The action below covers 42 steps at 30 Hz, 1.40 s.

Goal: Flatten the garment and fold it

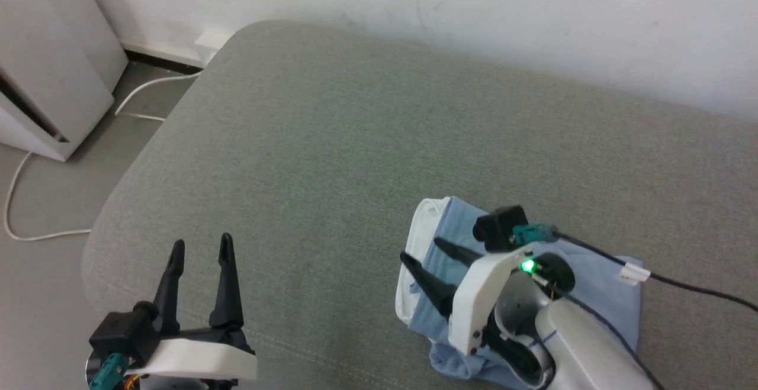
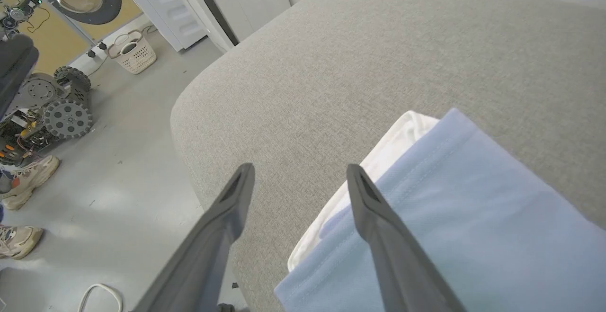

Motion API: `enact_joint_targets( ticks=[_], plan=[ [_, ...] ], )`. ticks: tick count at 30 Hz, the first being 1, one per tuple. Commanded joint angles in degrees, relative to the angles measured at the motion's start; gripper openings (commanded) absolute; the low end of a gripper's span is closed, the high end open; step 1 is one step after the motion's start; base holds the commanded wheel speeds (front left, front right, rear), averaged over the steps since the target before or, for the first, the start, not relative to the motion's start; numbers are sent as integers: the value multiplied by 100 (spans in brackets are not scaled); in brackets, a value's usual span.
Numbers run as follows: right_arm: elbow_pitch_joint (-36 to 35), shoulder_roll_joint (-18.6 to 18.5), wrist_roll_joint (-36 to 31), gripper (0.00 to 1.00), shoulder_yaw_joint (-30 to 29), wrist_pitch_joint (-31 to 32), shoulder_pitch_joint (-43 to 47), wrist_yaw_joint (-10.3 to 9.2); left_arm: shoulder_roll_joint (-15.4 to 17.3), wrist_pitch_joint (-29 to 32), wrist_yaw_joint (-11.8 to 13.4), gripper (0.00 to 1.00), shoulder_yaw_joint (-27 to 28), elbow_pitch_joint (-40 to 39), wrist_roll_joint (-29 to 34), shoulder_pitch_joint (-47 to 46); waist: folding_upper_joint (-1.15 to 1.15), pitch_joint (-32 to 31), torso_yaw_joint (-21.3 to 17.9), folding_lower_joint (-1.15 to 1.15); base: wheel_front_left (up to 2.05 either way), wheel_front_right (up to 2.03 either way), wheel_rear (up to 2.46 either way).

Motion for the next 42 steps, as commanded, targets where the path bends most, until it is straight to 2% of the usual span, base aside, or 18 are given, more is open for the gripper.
enact_joint_targets(
  ticks=[1,6,11,17,21,24,29,34,42],
  plan=[
    [-54,-15,-102,100,-48,-64,-166,-5,-12,-27,42,100,15,14,-34,-90,0,-45,-83,0,0,0,0],
    [-155,-83,-801,100,-423,-173,-465,-5,-12,-27,29,100,46,-41,-9,-72,0,-131,-320,0,0,0,0],
    [-408,-649,-1685,100,-1002,-662,-758,-5,-12,-27,60,100,51,-119,-106,-86,0,-173,-583,0,0,0,0],
    [-870,-1427,-2481,100,-1564,-1281,-781,-5,-12,-27,69,100,63,-230,128,-108,0,-155,-946,0,0,0,0],
    [-1184,-1596,-2653,100,-2094,-1561,-410,-5,-12,-27,71,100,57,-257,296,-95,0,-123,-1173,0,0,0,0],
    [-1526,-1528,-2724,100,-2464,-1752,25,-5,-12,-27,97,100,50,-280,333,-74,0,-94,-1331,0,0,0,0],
    [-2271,-1053,-2661,100,-3262,-2026,1015,-5,-12,-27,119,100,-30,-301,370,-58,0,-63,-1482,0,0,0,0],
    [-2890,-616,-2631,100,-3489,-2251,1898,-5,-12,-27,23,100,-54,-264,575,5,0,-11,-1636,0,0,0,0],
    [-3045,-265,-2681,100,-3533,-2475,2402,-5,-2,-27,-64,100,12,-205,878,83,0,29,-1734,0,0,0,0]
  ],
)
